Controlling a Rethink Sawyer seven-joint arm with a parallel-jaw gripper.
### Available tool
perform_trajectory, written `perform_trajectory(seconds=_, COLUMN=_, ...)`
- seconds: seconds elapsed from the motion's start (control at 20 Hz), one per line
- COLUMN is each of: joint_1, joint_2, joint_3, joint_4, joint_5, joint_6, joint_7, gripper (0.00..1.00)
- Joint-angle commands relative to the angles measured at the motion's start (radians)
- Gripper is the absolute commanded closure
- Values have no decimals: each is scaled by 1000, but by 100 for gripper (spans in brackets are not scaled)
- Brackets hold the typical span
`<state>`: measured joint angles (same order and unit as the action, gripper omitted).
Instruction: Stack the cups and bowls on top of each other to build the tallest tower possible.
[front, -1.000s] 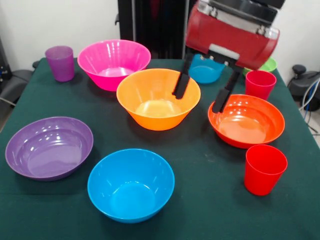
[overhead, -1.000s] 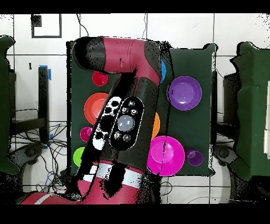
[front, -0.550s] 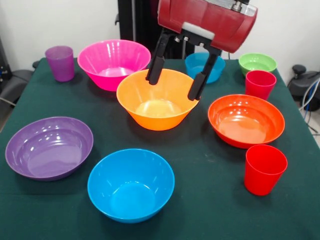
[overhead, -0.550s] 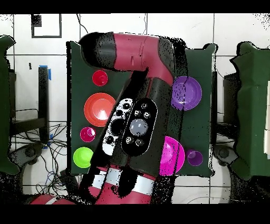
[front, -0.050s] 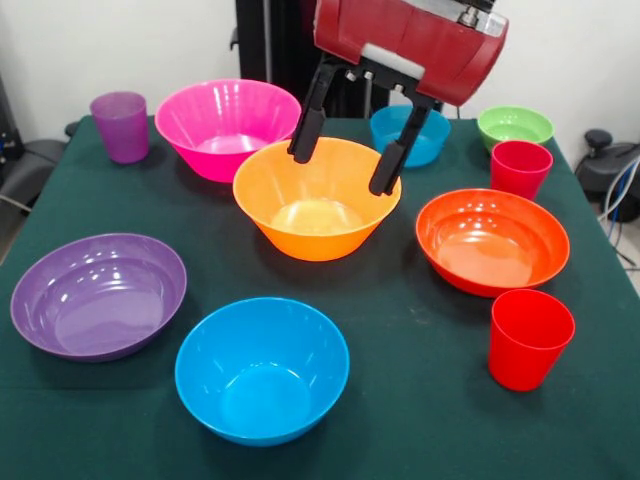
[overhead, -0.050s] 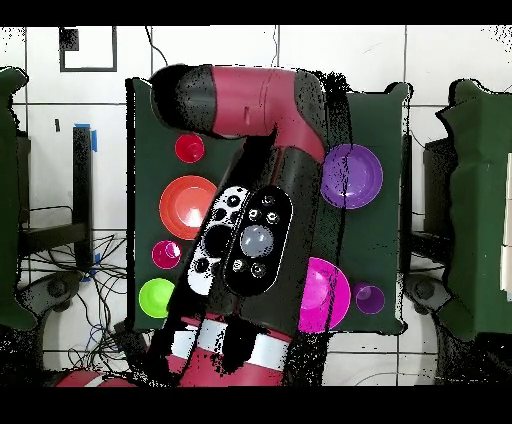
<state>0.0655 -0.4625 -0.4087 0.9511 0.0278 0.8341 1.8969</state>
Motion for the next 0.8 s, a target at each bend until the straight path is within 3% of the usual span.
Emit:
perform_trajectory(seconds=0.05, joint_1=46, joint_2=38, joint_3=101, joint_4=125, joint_5=-85, joint_6=34, joint_7=-57, gripper=0)
perform_trajectory(seconds=0.8, joint_1=100, joint_2=68, joint_3=96, joint_4=164, joint_5=-106, joint_6=-54, joint_7=27, gripper=0)
